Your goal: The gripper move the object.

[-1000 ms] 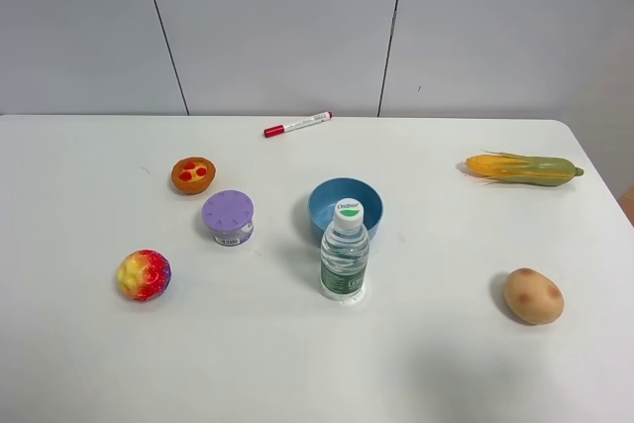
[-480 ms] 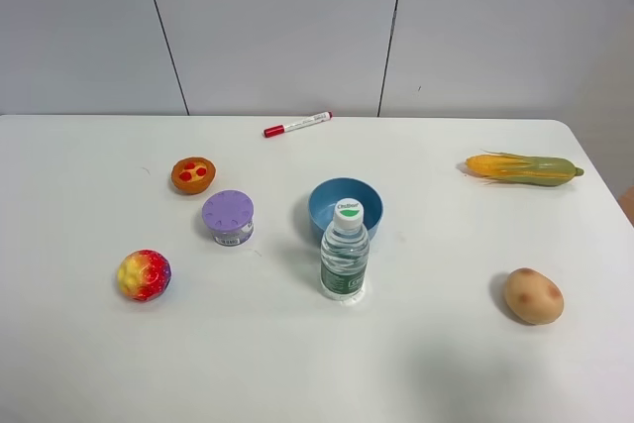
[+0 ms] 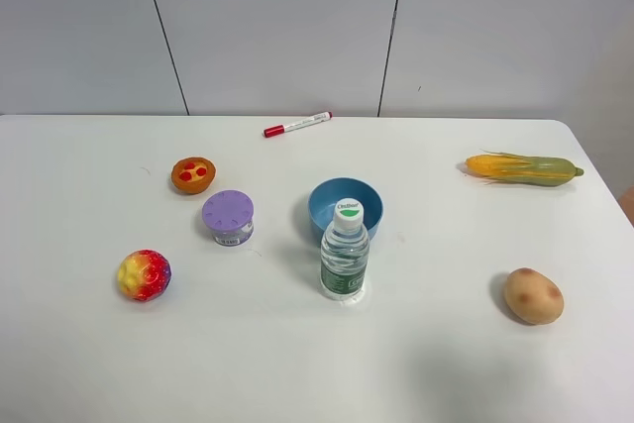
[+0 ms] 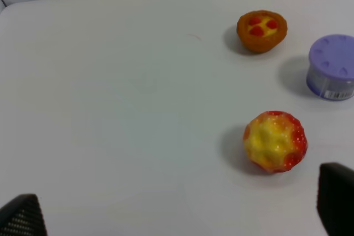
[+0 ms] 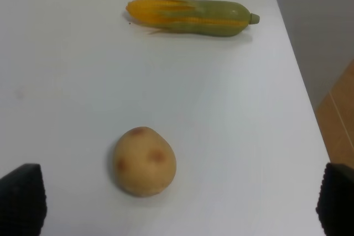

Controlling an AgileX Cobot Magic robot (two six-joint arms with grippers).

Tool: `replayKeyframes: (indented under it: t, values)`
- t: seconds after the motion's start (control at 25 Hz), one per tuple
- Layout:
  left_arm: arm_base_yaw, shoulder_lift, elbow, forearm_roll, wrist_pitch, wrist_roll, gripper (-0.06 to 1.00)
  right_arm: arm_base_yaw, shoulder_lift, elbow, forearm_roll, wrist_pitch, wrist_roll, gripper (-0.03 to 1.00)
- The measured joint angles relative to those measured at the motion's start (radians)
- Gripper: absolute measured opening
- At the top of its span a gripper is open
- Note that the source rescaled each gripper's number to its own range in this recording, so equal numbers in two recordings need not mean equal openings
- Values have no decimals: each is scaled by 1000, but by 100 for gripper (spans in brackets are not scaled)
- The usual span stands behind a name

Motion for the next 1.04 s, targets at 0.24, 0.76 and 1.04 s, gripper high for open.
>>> replayKeyframes:
  t: [0.24, 0.76, 1.04]
  values:
    - [0, 0, 0, 0, 0, 0, 100, 0, 0, 0, 0, 0, 0, 100]
    - [0, 0, 0, 0, 0, 0, 100, 0, 0, 0, 0, 0, 0, 100]
    - [0, 0, 0, 0, 0, 0, 100, 0, 0, 0, 0, 0, 0, 100]
